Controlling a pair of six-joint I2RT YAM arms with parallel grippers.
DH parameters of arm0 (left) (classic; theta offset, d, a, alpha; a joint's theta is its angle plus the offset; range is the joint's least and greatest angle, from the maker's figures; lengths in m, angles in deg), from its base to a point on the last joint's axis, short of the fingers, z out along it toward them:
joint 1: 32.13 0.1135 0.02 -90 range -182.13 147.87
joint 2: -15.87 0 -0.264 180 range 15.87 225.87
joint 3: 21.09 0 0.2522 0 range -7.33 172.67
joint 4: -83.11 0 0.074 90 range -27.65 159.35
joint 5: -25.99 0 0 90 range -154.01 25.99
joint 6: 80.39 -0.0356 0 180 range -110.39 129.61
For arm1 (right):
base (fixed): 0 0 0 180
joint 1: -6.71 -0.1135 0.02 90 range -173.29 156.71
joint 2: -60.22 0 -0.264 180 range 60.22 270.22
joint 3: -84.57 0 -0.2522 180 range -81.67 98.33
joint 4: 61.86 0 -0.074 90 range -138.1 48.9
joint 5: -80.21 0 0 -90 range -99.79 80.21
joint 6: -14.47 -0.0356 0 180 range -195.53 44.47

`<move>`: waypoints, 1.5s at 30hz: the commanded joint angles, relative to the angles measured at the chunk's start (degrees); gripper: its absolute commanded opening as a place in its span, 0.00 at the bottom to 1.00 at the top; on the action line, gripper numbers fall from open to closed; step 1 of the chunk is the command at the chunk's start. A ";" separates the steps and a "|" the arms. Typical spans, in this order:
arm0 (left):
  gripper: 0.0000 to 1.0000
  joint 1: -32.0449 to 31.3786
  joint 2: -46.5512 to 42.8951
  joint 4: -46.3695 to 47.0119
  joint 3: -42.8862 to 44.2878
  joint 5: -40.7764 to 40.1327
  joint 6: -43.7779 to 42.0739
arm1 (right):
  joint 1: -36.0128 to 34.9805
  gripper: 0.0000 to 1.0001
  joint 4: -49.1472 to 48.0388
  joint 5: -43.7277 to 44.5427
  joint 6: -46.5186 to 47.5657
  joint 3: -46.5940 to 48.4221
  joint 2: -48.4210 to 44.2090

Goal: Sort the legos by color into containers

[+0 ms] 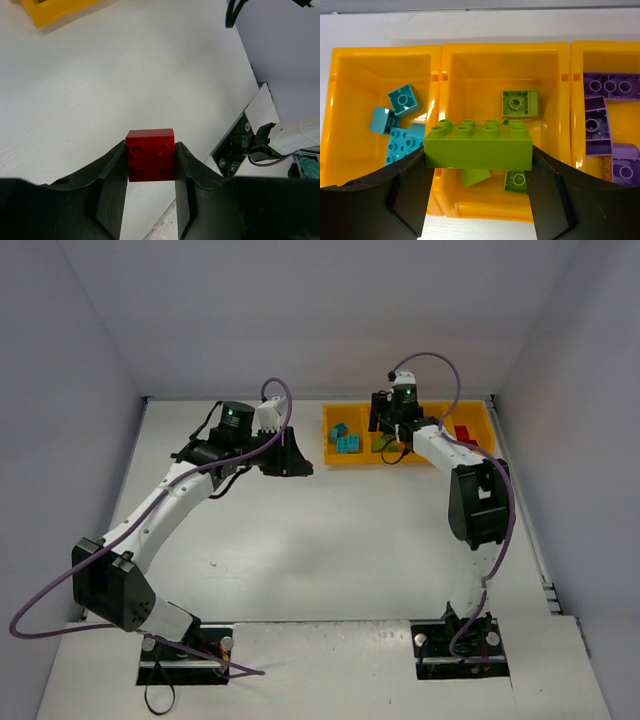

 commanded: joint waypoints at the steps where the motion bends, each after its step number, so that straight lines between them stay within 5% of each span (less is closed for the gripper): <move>1: 0.11 -0.15 -3.21 1.18 0.16 -1.06 -1.54 | 0.36 0.45 -1.67 3.32 -1.97 5.30 0.10; 2: 0.11 -0.06 -3.39 1.18 -0.02 -1.24 -1.62 | 0.36 0.56 -0.97 3.76 -2.15 6.26 0.46; 5: 0.11 -0.06 -3.30 0.83 -0.10 -1.59 -1.98 | 0.44 0.69 -0.08 3.59 -2.15 7.15 0.82; 13: 0.11 -0.06 -2.51 0.92 1.03 -1.50 -3.91 | 0.36 0.86 2.28 2.89 -0.65 7.32 -2.25; 18: 0.11 -1.28 -3.47 2.84 1.13 -2.90 -10.22 | 0.18 0.79 3.70 -7.44 -1.53 4.52 -8.83; 25: 0.11 -5.85 -8.57 9.43 -3.88 -8.09 -34.37 | -0.35 0.74 11.17 -28.36 -5.57 -0.39 -20.00; 29: 0.11 -7.79 -10.42 13.21 -6.43 -8.80 -40.82 | -2.10 0.72 11.35 -37.18 -9.08 -5.15 -25.80; 45: 0.11 -14.29 -10.95 26.66 -11.44 -15.03 -49.00 | -12.21 0.69 7.76 -45.01 -14.54 -13.59 -34.16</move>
